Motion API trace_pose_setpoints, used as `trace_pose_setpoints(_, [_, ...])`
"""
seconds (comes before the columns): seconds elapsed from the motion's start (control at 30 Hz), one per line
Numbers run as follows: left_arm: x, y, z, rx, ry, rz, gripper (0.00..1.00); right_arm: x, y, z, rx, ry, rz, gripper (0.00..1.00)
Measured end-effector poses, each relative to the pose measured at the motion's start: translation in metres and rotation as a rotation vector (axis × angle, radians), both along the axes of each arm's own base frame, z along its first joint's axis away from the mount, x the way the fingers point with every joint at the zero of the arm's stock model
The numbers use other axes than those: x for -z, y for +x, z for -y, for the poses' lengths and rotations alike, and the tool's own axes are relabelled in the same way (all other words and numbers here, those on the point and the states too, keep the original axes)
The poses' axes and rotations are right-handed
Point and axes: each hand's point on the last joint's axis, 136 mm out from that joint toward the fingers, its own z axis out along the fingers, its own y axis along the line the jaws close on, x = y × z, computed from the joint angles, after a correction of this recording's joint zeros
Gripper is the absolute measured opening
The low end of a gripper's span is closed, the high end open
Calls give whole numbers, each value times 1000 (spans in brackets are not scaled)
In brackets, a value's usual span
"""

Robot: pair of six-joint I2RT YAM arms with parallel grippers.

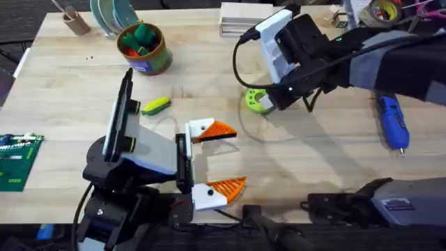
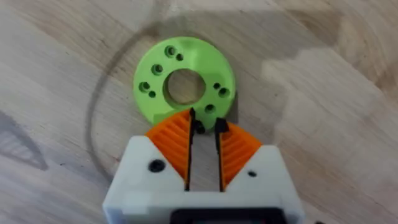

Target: Pick up the gripper from the table and insert it into the empty holder that is missing its gripper. Then pick up a screw, insert it into the mounting hole, and use the screwdriver to tighten it. Finally, clean up the table by picking up the vegetable and placing it into the bucket.

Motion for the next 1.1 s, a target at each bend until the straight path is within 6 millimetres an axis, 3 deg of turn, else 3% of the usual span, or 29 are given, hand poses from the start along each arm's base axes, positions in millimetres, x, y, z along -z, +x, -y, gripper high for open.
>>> trace_pose_setpoints(0.7, [0,0,0,0,0,0,994,0,-3,-3,-7,20,-13,392])
trace_pose_setpoints(0.9, [0,0,0,0,0,0,993,0,-3,-3,-7,20,-14,289])
trace_pose_setpoints(1.1, [0,0,0,0,0,0,993,0,-3,-3,-7,20,-14,271])
